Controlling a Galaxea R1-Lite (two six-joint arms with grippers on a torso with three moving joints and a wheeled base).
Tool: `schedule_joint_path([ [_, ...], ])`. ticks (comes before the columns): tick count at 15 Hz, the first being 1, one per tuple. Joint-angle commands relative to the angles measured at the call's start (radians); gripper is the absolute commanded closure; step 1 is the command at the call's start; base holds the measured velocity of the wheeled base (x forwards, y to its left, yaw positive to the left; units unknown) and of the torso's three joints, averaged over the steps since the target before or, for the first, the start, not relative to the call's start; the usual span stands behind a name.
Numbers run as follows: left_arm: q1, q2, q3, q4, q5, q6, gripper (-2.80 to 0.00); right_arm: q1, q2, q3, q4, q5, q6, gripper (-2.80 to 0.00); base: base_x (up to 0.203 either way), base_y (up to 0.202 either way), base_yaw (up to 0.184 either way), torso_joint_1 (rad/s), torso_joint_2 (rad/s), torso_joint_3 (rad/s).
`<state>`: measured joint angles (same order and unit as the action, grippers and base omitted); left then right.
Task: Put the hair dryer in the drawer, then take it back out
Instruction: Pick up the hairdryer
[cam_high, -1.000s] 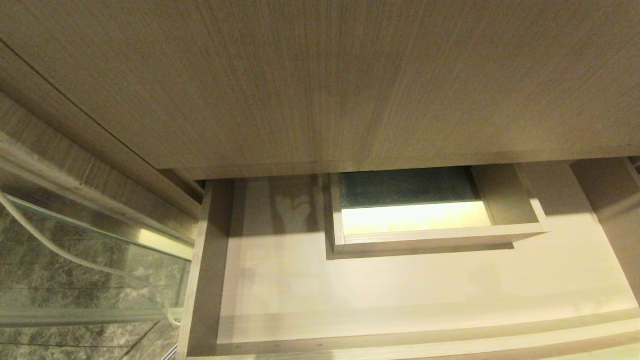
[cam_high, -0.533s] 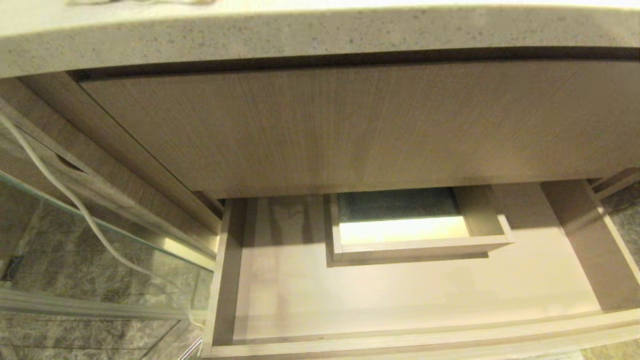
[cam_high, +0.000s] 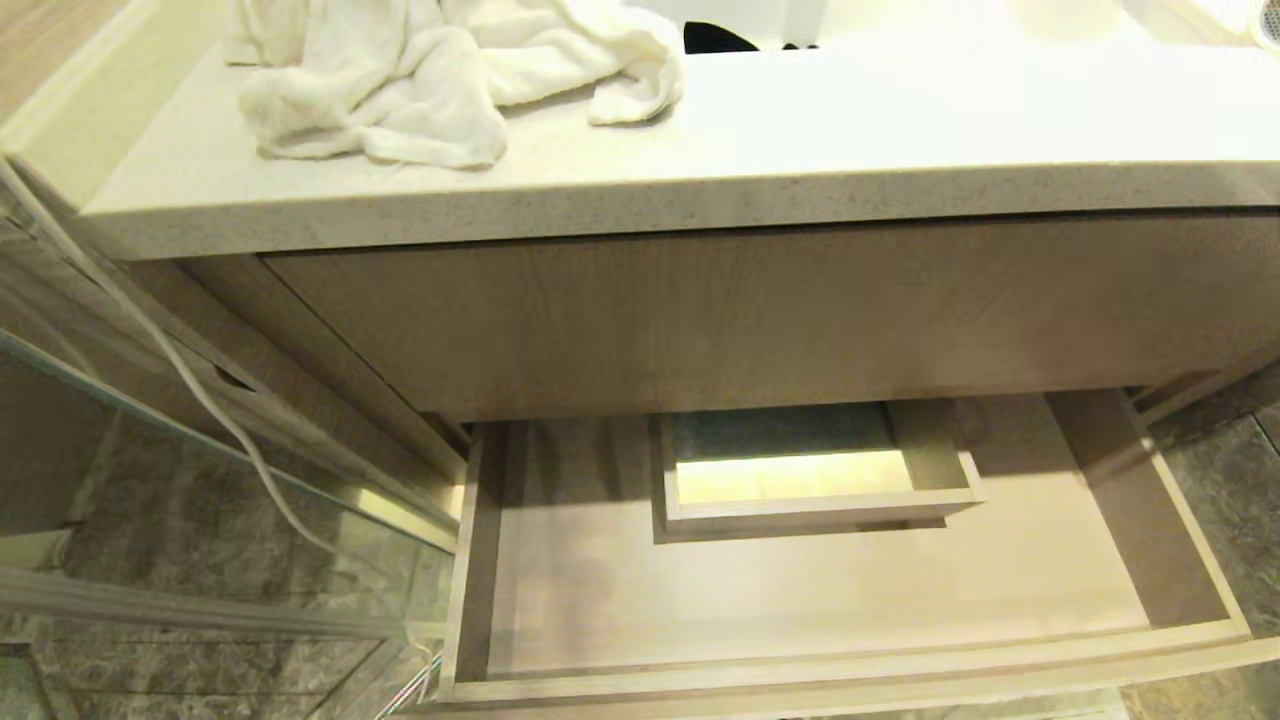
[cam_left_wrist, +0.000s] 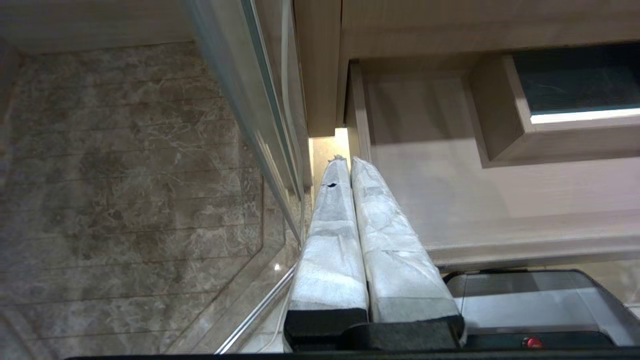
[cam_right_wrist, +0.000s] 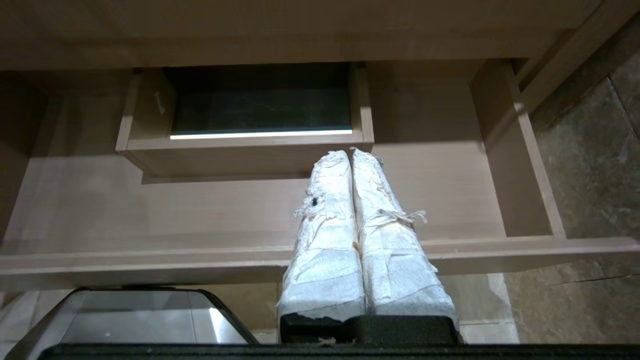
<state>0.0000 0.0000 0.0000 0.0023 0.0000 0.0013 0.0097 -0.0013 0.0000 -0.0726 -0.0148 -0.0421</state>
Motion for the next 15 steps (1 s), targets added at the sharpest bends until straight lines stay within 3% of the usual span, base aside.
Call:
schedule_joint_path([
  [1,0.0,-0.002,0.0,-0.001,0.0,0.0,0.0,0.0,0.0,0.002,-0.001,-0.003,-0.001,0.0,0.0,0.0,0.0,0.349,-0.5,-0.232],
  [10,0.0,-0.001,0.0,-0.001,0.0,0.0,0.0,0.001,0.0,0.002,0.002,-0.004,-0.002,0.0,0.0,0.0,0.0,0.277,-0.51,-0.243],
  [15,0.0,-0.001,0.0,-0.001,0.0,0.0,0.0,0.001,0.0,0.002,0.002,-0.004,0.004,0.0,0.0,0.0,0.0,0.046,-0.09,-0.04],
])
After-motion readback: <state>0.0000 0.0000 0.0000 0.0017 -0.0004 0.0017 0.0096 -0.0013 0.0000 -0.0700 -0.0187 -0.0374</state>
